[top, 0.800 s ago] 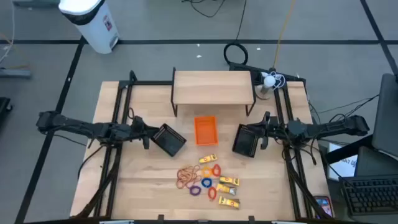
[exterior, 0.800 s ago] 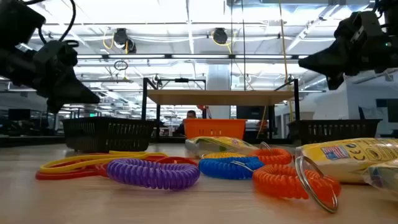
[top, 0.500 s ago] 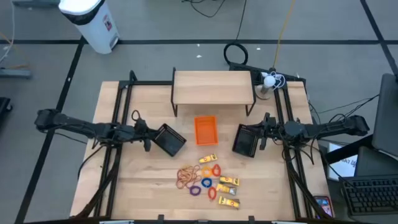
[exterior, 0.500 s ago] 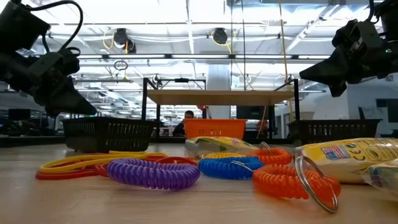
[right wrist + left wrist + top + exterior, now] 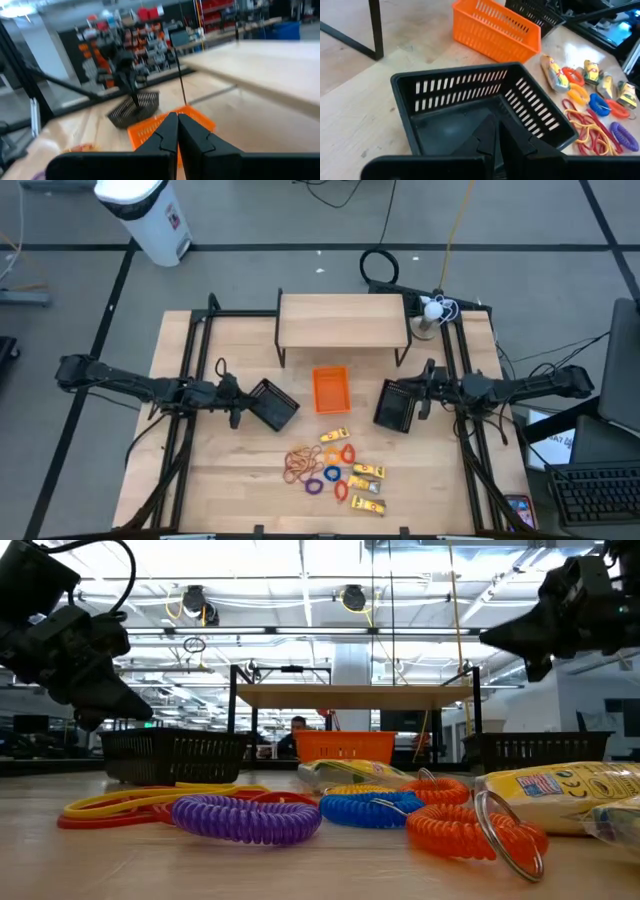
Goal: Pick & Place Office Desk Supplies
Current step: Put the yellow rubber band into the left black bin
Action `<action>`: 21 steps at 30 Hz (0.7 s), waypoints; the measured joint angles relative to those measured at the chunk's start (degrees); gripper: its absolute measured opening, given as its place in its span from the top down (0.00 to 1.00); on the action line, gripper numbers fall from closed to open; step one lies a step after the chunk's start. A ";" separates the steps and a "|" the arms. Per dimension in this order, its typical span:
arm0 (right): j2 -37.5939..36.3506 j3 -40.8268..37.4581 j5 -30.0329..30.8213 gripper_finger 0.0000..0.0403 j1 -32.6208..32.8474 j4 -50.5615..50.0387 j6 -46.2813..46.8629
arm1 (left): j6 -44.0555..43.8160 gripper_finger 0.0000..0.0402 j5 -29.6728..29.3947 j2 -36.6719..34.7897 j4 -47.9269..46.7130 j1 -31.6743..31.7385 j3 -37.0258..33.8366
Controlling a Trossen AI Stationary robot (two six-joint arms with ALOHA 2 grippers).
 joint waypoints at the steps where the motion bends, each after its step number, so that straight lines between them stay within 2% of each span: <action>1: 0.00 -0.02 -0.11 1.00 0.08 1.31 -0.37 | 0.50 0.95 -0.13 0.04 0.00 -0.46 0.34; 5: -0.02 -0.01 -1.62 1.00 0.14 3.44 -2.83 | 4.02 0.99 -0.77 0.02 0.12 -2.82 3.35; 13: -0.02 -0.02 -1.42 1.00 0.12 2.68 -7.28 | 11.85 0.99 -4.21 1.70 -1.66 -8.04 14.48; 17: 0.01 -0.02 -1.37 1.00 0.12 2.21 -7.72 | 13.99 0.99 -6.38 7.38 -2.10 -9.25 19.91; 21: -0.01 -0.01 -1.36 1.00 0.12 2.24 -6.81 | 15.35 0.98 -5.74 16.18 -0.47 -9.27 23.53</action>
